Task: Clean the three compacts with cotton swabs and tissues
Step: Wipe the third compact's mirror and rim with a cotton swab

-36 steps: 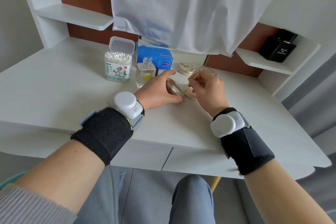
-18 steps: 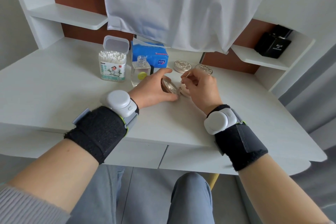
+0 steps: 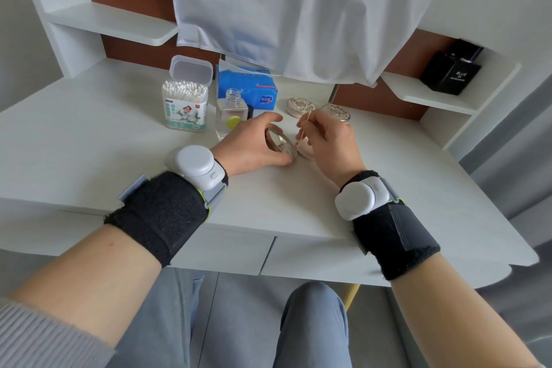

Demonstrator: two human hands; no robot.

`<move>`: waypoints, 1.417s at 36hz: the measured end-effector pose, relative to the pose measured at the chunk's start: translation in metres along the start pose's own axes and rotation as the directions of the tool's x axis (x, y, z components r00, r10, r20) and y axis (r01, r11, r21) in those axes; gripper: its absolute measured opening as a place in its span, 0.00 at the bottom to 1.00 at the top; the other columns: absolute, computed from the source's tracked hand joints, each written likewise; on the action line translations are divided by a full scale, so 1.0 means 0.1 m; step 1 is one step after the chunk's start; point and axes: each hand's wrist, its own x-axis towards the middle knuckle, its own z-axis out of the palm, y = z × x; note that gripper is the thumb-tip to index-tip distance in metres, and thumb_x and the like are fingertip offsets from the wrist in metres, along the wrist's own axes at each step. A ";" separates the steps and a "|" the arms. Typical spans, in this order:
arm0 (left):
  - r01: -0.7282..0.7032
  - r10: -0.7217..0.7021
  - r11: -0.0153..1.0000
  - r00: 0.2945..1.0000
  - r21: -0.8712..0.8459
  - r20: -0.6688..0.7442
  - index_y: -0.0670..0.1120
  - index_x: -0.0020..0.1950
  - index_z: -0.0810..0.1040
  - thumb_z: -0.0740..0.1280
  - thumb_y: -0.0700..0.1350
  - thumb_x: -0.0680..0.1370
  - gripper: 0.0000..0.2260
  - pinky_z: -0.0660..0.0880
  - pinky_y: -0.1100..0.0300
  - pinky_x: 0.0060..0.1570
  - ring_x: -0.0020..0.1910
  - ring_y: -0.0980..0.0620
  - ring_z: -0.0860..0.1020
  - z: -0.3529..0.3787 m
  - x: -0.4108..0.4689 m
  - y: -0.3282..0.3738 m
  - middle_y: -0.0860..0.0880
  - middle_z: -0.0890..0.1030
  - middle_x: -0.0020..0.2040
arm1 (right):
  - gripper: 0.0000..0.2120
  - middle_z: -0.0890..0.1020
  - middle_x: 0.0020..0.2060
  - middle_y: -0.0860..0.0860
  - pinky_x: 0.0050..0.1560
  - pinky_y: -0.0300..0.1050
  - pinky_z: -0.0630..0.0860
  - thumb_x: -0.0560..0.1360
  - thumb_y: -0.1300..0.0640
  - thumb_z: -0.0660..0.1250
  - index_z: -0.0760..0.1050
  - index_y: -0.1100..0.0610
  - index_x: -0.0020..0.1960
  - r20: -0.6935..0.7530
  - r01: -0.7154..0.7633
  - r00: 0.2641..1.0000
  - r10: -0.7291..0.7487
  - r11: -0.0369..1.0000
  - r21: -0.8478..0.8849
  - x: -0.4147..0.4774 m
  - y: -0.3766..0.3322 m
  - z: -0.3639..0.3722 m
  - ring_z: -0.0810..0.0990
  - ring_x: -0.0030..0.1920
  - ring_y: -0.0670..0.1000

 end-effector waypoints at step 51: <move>-0.004 0.004 1.000 1.000 -0.017 0.008 0.50 0.71 0.67 0.78 0.48 0.66 0.36 0.68 0.70 0.51 0.52 0.58 0.77 -0.03 -0.05 0.05 0.56 0.77 0.56 | 0.06 0.83 0.35 0.46 0.43 0.34 0.73 0.77 0.60 0.65 0.79 0.51 0.45 -0.057 -0.021 0.998 0.025 0.997 0.074 -0.02 -0.04 -0.02 0.79 0.35 0.37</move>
